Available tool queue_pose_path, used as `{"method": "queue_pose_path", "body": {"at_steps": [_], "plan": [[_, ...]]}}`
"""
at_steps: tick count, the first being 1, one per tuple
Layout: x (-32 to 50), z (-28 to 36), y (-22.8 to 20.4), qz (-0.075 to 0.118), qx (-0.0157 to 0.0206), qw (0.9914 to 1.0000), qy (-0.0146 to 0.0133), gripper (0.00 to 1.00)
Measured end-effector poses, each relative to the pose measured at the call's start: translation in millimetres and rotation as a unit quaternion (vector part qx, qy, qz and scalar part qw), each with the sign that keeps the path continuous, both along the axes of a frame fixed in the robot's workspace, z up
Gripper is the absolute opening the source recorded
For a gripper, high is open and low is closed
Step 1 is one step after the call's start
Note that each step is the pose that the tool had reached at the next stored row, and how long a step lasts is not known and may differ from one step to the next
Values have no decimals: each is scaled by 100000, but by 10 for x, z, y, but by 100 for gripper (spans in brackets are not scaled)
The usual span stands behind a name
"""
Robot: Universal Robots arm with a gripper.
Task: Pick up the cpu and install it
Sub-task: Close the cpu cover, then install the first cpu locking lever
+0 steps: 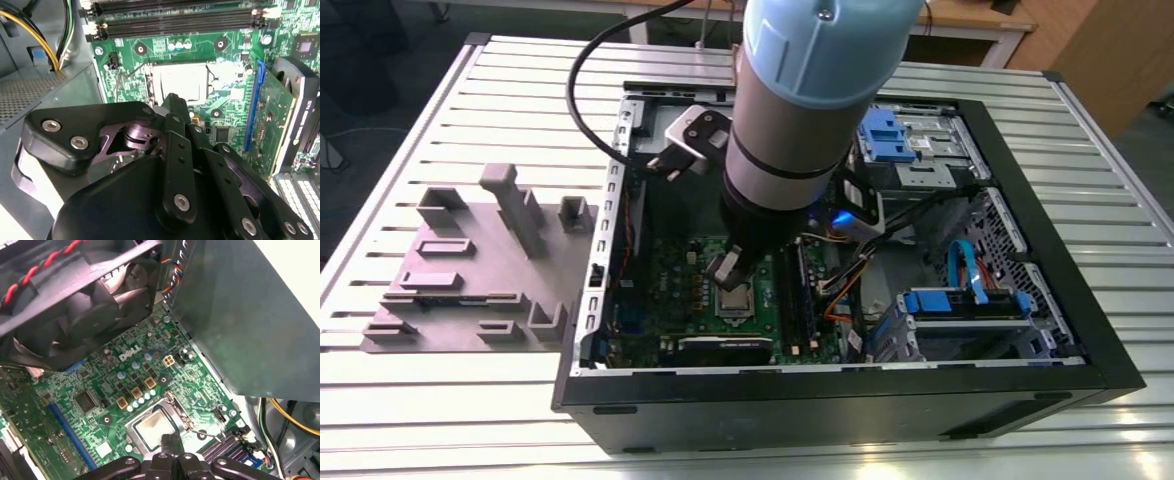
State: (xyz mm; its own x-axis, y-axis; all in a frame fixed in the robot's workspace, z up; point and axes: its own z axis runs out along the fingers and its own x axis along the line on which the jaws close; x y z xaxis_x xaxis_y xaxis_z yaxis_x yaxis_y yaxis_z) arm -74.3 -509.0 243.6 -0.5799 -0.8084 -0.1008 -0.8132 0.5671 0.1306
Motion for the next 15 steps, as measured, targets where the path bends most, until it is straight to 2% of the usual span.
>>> {"method": "queue_pose_path", "body": {"at_steps": [5,15], "plan": [[-2,-9,-22,-1,-8,100000,2,10],[-22,-18,-25,6,-16,100000,-72,10]]}}
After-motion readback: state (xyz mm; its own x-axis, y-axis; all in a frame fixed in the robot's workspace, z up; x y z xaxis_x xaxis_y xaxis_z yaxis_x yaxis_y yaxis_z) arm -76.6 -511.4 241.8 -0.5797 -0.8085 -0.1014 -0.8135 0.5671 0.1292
